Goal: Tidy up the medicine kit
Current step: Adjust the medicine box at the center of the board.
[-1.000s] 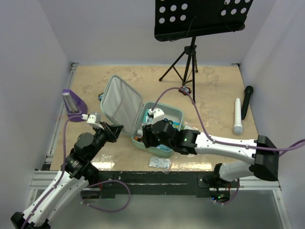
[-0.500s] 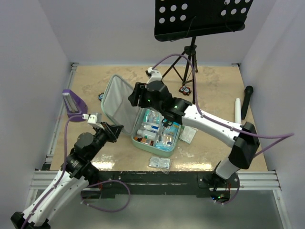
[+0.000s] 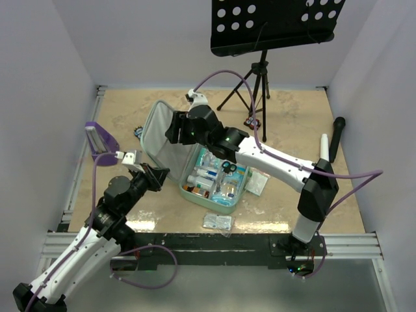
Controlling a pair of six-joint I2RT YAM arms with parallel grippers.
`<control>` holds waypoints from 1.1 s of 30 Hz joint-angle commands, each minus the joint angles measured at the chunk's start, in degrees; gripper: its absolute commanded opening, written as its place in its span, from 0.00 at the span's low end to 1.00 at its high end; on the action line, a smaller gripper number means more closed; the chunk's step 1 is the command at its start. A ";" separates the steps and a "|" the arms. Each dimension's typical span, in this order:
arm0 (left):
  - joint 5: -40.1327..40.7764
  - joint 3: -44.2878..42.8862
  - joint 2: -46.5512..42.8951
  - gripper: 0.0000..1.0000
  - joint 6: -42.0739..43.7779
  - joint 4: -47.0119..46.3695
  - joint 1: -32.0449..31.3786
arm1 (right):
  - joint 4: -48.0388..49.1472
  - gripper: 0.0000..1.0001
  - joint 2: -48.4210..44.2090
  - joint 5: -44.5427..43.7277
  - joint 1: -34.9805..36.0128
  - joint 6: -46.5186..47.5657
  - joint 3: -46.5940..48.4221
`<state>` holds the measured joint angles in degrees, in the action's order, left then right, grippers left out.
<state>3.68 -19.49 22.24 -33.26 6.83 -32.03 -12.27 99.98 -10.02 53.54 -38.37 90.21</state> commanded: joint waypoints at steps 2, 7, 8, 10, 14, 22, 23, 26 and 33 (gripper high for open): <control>-0.35 -1.34 -0.97 0.00 0.56 -3.93 -0.49 | -0.37 0.62 0.64 1.58 -0.63 0.75 4.17; -0.61 -1.70 -0.62 0.00 0.82 -3.67 -0.49 | -2.32 0.61 4.60 1.41 -0.72 1.02 7.34; -0.61 -1.70 -0.62 0.00 0.82 -3.75 -0.40 | -2.14 0.61 4.87 1.50 -0.72 1.02 7.52; -0.52 -1.61 -0.36 0.00 1.00 -3.84 -0.49 | -2.23 0.61 5.57 1.76 -0.72 1.02 8.13; -0.69 -1.70 0.00 0.00 1.00 -4.28 -0.40 | -4.68 0.60 7.94 2.02 -0.98 1.63 10.07; -0.34 -1.96 -0.71 0.00 1.09 -3.40 -0.49 | -3.64 0.32 7.68 3.78 -1.33 1.81 8.93; -0.34 -2.05 -0.71 0.00 1.00 -3.23 -0.40 | -3.72 0.28 7.51 3.87 -1.33 1.89 8.84; -0.17 -2.22 -0.88 0.00 0.91 -3.23 -0.49 | -3.46 0.15 7.15 4.13 -1.33 1.98 8.40; 3.42 -4.85 -0.62 0.40 -0.84 1.85 -0.49 | -3.11 0.00 4.61 2.82 -1.42 2.33 6.82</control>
<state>4.43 -19.64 22.04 -33.45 7.40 -32.05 -16.23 109.32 -5.54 52.60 -37.21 97.36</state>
